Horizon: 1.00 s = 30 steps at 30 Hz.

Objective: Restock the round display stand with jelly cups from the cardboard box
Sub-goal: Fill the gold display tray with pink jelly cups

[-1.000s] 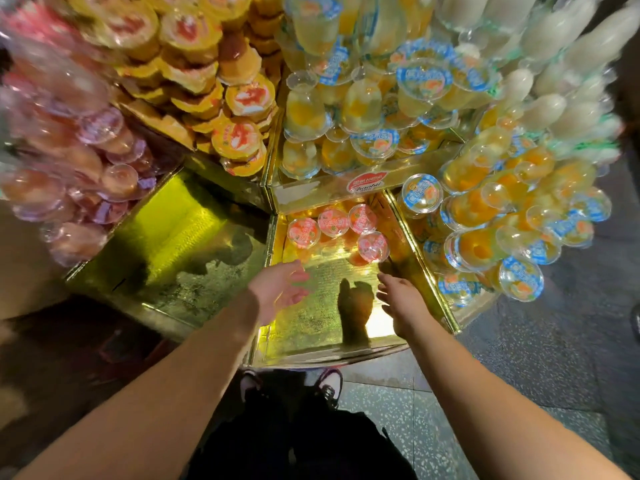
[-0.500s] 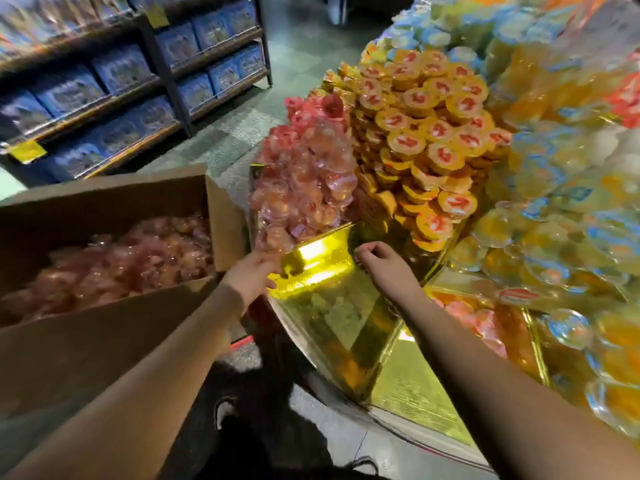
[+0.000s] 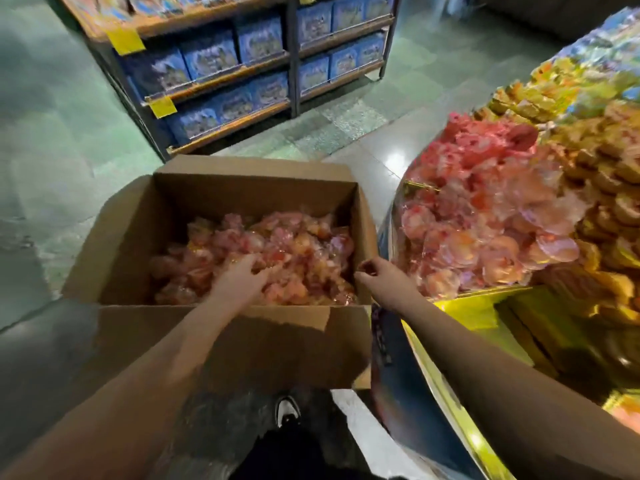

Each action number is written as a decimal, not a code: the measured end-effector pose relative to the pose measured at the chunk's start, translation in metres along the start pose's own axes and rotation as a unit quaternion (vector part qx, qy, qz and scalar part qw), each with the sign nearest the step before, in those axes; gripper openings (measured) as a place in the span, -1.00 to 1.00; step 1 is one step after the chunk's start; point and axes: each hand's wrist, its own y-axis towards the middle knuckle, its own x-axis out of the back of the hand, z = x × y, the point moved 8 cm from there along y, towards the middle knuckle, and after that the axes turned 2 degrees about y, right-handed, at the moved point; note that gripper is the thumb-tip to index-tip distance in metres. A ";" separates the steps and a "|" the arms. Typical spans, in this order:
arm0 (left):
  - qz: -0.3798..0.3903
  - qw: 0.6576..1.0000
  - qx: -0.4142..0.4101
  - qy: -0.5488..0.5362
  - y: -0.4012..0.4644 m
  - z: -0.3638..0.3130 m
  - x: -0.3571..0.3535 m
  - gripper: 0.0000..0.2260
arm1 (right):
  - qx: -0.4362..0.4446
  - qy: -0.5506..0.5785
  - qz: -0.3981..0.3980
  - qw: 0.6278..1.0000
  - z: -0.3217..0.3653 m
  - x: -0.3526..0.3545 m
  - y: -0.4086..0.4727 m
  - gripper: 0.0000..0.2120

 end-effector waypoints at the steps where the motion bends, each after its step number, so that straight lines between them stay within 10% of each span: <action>1: 0.005 1.000 0.008 0.010 0.012 0.015 0.008 -0.59 | -0.002 -0.016 0.012 1.000 0.007 -0.012 0.013 -0.82; 30: 0.287 0.937 0.076 0.186 0.155 0.148 -0.071 -0.30 | -0.230 -0.226 -0.016 0.946 -0.063 -0.117 0.249 -0.26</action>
